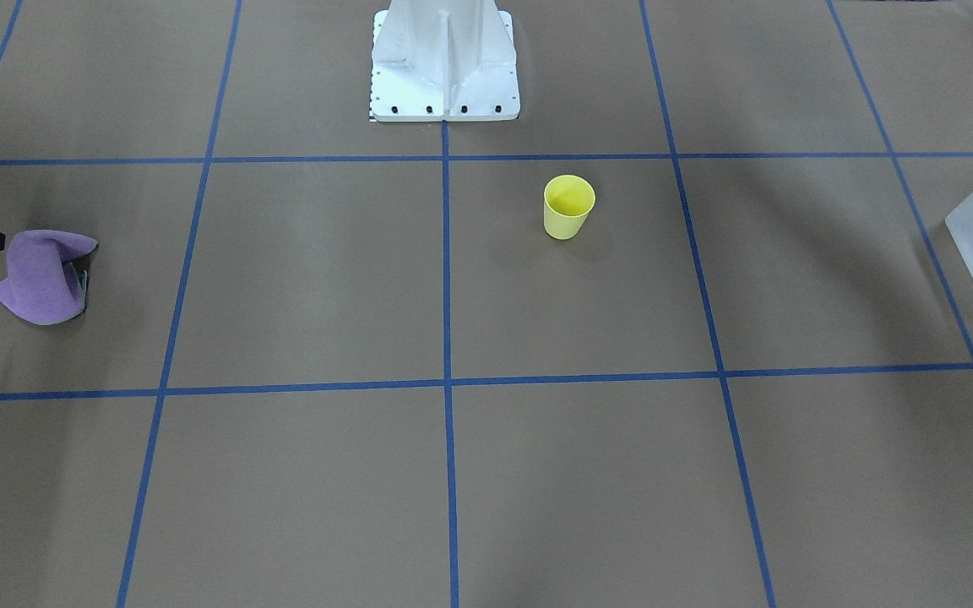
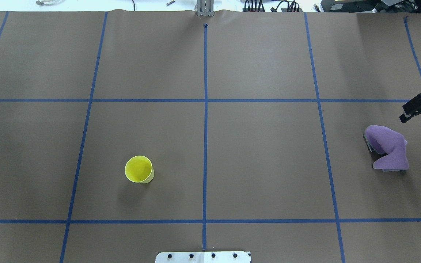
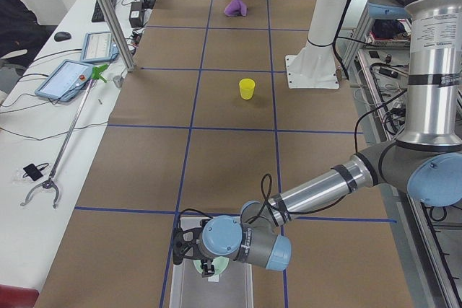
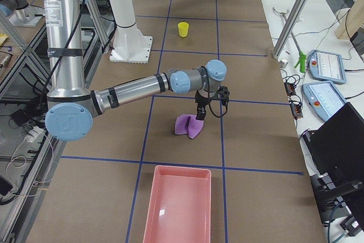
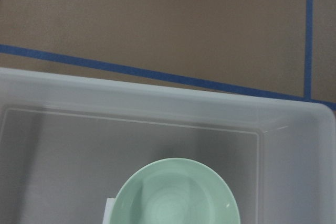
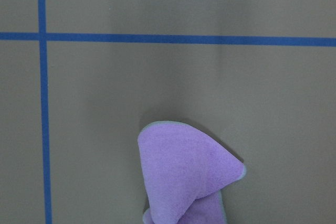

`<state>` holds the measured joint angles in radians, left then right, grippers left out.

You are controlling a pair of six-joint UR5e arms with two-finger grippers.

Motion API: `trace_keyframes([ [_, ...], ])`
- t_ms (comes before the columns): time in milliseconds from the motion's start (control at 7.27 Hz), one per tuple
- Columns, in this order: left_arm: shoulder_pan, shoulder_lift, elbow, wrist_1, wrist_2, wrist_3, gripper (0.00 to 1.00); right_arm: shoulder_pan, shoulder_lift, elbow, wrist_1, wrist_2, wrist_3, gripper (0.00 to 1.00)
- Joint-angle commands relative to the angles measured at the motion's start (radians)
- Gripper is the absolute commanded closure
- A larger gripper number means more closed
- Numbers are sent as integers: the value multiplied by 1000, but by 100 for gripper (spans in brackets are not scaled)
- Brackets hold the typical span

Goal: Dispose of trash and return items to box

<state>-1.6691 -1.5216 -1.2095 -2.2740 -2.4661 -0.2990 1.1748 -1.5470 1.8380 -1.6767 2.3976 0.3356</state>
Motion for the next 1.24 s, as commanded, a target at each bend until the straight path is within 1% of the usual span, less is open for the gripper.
trace_keyframes([
  [0, -9, -15, -147, 179, -8, 1, 1, -70, 1, -51, 9, -8, -1, 0],
  [138, -9, -31, -181, 218, -8, 0, 1, -86, 1, -118, 87, -9, -1, 0],
  [275, -11, -44, -205, 241, -7, 0, 1, -89, 2, -200, 192, -8, -1, 0],
  [412, -11, -67, -235, 289, -1, -2, 1, -90, 7, -245, 237, -8, 0, 6],
  [550, -8, -87, -261, 339, -1, -2, 1, -90, 5, -244, 236, -2, 3, 39],
  [688, -8, -94, -287, 364, -1, -15, 1, -90, 1, -235, 239, -2, 0, 92],
  [825, -6, -100, -303, 384, 2, -18, 1, -90, -1, -215, 242, -2, 0, 100],
  [962, 3, -101, -326, 383, 3, -76, 1, -89, -2, -179, 241, 1, 2, 100],
  [1100, 47, -97, -384, 383, 1, -180, 1, -87, -21, -113, 238, 0, 25, 100],
])
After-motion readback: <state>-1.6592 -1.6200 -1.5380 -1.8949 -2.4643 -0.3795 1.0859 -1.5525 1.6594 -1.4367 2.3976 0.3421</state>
